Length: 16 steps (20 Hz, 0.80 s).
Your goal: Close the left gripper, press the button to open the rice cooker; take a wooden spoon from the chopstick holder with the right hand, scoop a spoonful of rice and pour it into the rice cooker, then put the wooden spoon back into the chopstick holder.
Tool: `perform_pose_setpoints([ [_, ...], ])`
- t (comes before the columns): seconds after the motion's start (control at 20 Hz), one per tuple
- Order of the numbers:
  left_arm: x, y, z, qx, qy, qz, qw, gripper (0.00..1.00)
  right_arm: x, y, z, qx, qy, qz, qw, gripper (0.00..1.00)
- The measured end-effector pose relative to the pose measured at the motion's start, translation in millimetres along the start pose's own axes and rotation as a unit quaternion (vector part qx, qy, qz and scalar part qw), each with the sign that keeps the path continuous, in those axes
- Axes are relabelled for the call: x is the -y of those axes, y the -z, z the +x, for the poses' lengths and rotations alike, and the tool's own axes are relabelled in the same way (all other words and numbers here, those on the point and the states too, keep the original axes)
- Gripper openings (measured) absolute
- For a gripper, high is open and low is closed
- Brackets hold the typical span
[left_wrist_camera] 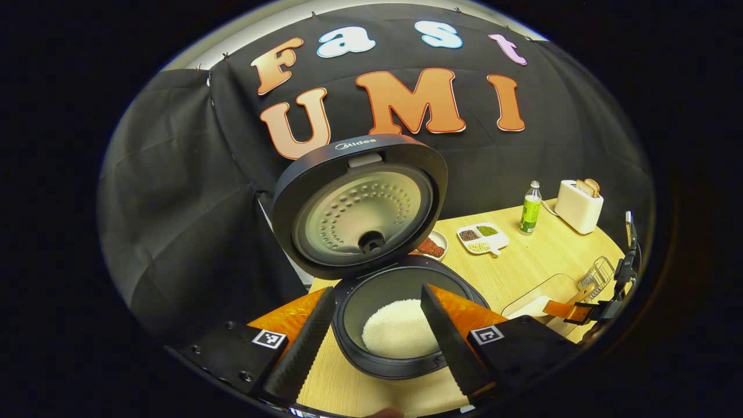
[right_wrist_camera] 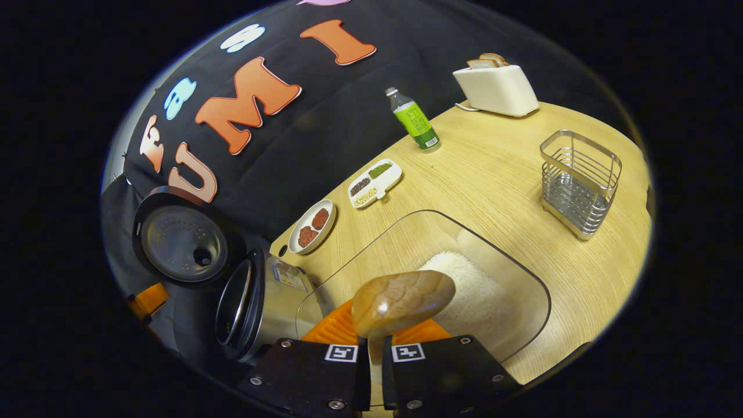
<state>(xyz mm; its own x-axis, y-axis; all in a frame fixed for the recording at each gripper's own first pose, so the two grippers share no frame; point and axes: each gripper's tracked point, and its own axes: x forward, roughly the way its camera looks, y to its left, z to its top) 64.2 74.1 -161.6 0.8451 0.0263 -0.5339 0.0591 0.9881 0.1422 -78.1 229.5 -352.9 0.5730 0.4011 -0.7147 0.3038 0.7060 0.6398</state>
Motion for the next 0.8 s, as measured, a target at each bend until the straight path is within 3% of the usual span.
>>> perform_pose_setpoints([
  [0.45, -13.1, 6.2, -0.8, -0.007, -0.018, -0.013, 1.000, 1.00, -25.2, 11.8, 14.1, -0.062, -0.071, 0.031, 0.995, 0.07],
  [0.8, -8.7, 2.1, -0.1, -0.002, -0.018, -0.026, 0.999, 1.00, -22.4, -1.6, 12.8, -0.074, -0.116, 0.121, 0.983, 0.07],
])
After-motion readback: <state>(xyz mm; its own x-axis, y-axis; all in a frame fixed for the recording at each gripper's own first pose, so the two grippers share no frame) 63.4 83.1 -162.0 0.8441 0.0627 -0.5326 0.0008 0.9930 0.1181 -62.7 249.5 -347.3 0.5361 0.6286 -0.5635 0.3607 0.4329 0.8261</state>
